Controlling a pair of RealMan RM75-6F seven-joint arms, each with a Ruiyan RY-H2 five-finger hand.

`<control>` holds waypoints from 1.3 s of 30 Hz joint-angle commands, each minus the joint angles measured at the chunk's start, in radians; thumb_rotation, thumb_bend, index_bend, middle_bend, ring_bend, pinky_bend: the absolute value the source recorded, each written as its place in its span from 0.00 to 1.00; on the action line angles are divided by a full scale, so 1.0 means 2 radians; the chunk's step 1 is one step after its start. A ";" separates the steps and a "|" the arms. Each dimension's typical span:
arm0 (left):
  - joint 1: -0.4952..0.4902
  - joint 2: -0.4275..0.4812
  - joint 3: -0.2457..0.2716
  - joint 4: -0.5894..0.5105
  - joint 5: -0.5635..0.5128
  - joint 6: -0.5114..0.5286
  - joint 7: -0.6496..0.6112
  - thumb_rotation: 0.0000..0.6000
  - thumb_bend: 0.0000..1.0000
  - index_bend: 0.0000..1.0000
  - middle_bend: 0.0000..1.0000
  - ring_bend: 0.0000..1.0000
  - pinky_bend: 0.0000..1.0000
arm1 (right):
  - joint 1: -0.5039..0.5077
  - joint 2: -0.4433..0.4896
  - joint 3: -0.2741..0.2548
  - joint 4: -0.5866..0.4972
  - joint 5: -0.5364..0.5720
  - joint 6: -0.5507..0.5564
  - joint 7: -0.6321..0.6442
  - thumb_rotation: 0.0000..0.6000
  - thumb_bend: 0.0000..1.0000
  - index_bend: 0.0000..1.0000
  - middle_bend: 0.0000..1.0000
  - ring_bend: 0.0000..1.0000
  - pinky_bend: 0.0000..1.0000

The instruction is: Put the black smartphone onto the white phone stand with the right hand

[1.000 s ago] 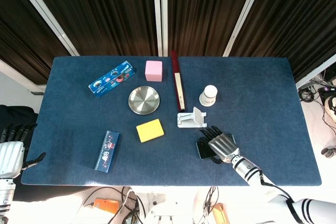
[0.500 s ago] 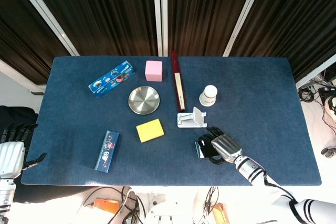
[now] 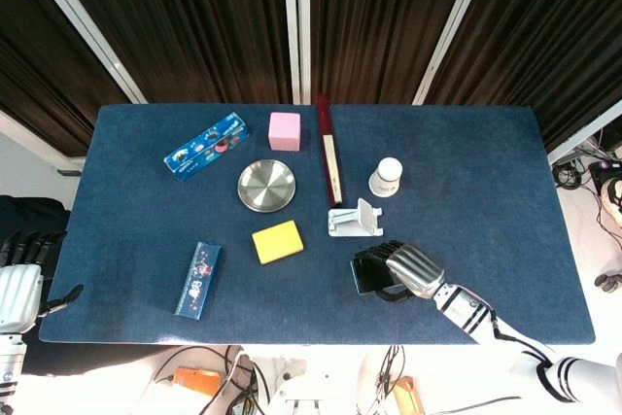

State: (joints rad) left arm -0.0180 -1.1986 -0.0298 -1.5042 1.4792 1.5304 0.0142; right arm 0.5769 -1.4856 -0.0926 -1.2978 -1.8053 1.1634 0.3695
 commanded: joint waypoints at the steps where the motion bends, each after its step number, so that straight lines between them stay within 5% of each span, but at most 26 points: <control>1: 0.000 0.000 0.000 -0.001 0.001 0.000 0.001 1.00 0.09 0.17 0.19 0.11 0.00 | 0.000 -0.001 -0.001 0.022 -0.020 0.046 0.032 1.00 0.54 0.71 0.52 0.37 0.47; 8: -0.002 0.004 -0.001 -0.007 0.001 -0.001 0.007 1.00 0.09 0.17 0.19 0.11 0.00 | -0.010 0.007 0.021 0.029 -0.008 0.122 0.116 1.00 0.55 0.71 0.52 0.37 0.47; 15: -0.003 0.009 -0.001 -0.018 0.001 -0.003 0.018 1.00 0.09 0.17 0.19 0.11 0.00 | -0.008 -0.047 0.069 0.096 0.038 0.167 0.252 1.00 0.54 0.70 0.52 0.37 0.47; 27: -0.004 0.027 -0.002 -0.054 -0.001 -0.004 0.047 1.00 0.09 0.17 0.19 0.11 0.00 | 0.033 -0.182 0.104 0.292 0.083 0.140 0.446 1.00 0.55 0.68 0.52 0.37 0.46; 39: -0.008 0.040 -0.003 -0.078 -0.009 -0.012 0.068 1.00 0.09 0.17 0.19 0.11 0.00 | 0.062 -0.254 0.094 0.422 0.088 0.111 0.522 1.00 0.58 0.68 0.52 0.37 0.46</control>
State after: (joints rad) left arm -0.0328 -1.1185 -0.0352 -1.6595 1.4624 1.5071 0.1485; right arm 0.6883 -1.9746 0.1007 -0.4772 -1.6333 1.4000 1.3969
